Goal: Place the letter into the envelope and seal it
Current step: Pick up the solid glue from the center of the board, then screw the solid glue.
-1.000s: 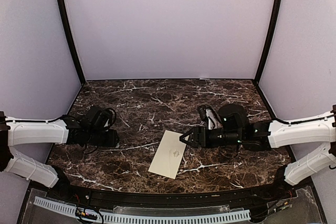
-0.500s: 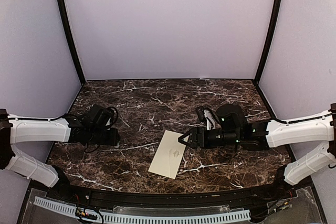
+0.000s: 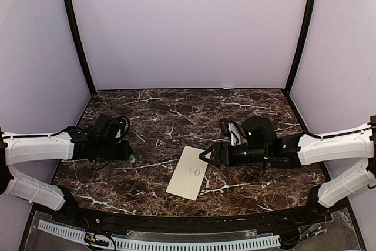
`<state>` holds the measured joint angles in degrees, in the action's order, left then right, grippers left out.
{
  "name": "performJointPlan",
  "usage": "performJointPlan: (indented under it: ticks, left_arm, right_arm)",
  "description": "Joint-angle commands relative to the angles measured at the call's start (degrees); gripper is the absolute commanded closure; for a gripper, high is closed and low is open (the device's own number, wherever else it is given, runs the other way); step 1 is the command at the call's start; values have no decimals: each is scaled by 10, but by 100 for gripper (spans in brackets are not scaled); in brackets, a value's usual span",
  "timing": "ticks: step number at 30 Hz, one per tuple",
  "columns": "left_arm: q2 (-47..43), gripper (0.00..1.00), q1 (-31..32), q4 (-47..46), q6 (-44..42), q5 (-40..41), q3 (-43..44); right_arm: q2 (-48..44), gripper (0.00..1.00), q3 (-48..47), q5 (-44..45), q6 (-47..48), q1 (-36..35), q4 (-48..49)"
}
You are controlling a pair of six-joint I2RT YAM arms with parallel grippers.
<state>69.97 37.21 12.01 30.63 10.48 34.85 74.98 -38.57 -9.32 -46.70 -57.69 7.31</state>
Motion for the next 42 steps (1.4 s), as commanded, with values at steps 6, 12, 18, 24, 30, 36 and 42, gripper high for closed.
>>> performJointPlan:
  ticks: [6,12,18,24,30,36,42]
  left_arm:
    - [-68,98,-3,38,-30,-201,72]
    - [-98,98,13,8,-36,-421,114]
    - [-80,98,101,-18,-25,-509,179]
    - [-73,98,134,-89,23,-577,199]
    - [-64,98,141,-98,34,-599,212]
    - [-59,99,149,-102,34,-599,215]
    - [-57,99,157,-103,31,-600,215]
  right_arm:
    - [-37,26,-5,-73,61,-1,47]
    - [-38,29,-40,-171,115,-25,56]
    - [-12,27,-80,-220,130,-66,75]
    - [4,29,-100,-250,125,-94,95]
    - [6,36,-111,-267,116,-110,115]
    - [20,36,-121,-262,108,-123,135]
    - [35,50,-129,-264,90,-125,173]
